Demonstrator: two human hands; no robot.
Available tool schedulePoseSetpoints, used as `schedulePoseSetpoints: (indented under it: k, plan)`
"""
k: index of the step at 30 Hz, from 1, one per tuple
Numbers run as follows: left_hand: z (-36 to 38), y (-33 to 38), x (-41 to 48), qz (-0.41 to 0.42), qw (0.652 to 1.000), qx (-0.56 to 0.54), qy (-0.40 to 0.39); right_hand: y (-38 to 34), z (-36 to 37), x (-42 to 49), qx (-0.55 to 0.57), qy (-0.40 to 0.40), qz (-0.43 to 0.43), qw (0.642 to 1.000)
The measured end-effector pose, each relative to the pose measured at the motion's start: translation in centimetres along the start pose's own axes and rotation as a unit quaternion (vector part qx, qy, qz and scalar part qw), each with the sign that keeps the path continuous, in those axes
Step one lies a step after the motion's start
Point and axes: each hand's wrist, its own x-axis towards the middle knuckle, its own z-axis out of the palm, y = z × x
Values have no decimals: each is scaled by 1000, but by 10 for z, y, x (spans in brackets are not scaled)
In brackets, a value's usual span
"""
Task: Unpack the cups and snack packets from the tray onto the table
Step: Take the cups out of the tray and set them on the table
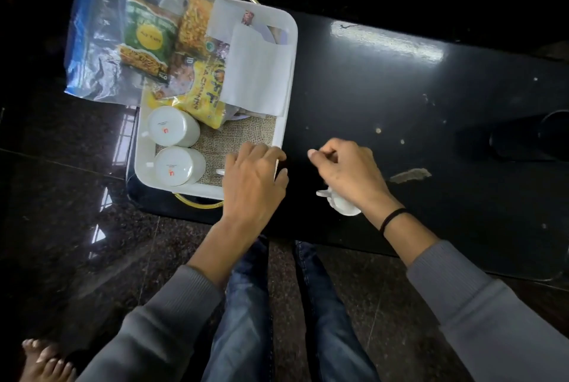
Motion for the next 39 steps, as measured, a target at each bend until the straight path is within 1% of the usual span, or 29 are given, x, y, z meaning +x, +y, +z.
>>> schedulePoseSetpoints:
  k: [3, 6, 9, 12, 14, 17, 20, 22, 24, 25, 27, 28, 29, 31, 34, 39]
  plan:
    - [-4, -27, 0, -3, 999, 27, -28, -19, 22, 5, 32, -64, -30, 997]
    - [-3, -44, 1, -32, 997, -6, -68, -30, 41, 7, 55, -112, -44, 991]
    - [-1, -55, -1, -54, 993, -26, -99, -33, 54, 8, 28, -134, -52, 989]
    - [1, -64, -2, -60, 989, -64, -117, -32, 62, 11, 58, -150, -32, 986]
    - [2, -67, -3, -48, 990, -68, -110, -30, 63, 12, 88, -161, -21, 983]
    - [0, -69, -3, -39, 994, -67, -78, -25, 63, 13, 126, -168, -19, 977]
    - [-5, -73, -1, -42, 986, -150, -52, -21, 59, 11, 183, -151, -19, 971]
    - [-11, -75, 1, -67, 972, -221, -42, -19, 52, 8, 225, -129, -33, 965]
    - [-19, -74, 3, -116, 953, -275, -55, -18, 42, 7, 257, -113, -47, 959]
    - [-23, -73, 5, -136, 935, -320, -71, -19, 37, 6, 280, -109, -47, 953]
    - [-29, -66, 9, -158, 874, -449, -103, -18, 28, 5, 328, -110, -41, 937]
    - [-31, -61, 11, -153, 848, -494, -113, -18, 24, 5, 346, -113, -38, 931]
    - [-34, -55, 13, -143, 833, -521, -120, -17, 20, 5, 363, -118, -33, 924]
    - [-36, -37, 19, -123, 820, -542, -135, -11, 8, 3, 405, -131, -18, 905]
    - [-32, -7, 28, -107, 817, -545, -155, 6, -16, 1, 444, -138, -10, 885]
    - [-12, 46, 33, -101, 768, -593, -219, 53, -52, -5, 472, -110, -10, 875]
